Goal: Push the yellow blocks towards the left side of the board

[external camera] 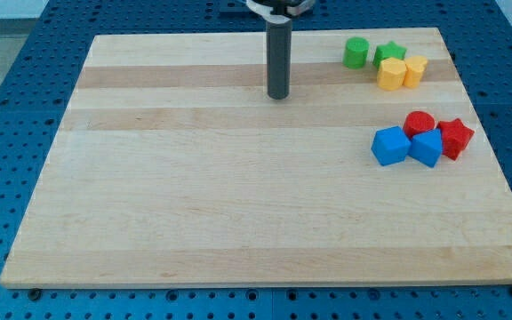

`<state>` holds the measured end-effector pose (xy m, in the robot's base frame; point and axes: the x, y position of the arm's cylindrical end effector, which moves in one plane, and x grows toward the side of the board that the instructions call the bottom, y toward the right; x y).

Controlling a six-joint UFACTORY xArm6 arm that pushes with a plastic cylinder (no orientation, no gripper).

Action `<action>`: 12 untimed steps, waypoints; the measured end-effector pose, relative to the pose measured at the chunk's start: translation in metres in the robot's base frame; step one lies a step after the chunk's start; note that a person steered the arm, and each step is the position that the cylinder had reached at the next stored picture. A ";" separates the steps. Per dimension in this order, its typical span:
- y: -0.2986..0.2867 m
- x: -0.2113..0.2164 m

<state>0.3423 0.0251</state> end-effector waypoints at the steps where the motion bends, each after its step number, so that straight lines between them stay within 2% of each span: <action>1: 0.022 0.032; 2: 0.034 0.067; 4: 0.070 0.062; 5: 0.108 0.059; 8: 0.137 0.049; 9: 0.177 0.049; 11: 0.200 0.037; 12: 0.245 0.023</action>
<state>0.3652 0.2698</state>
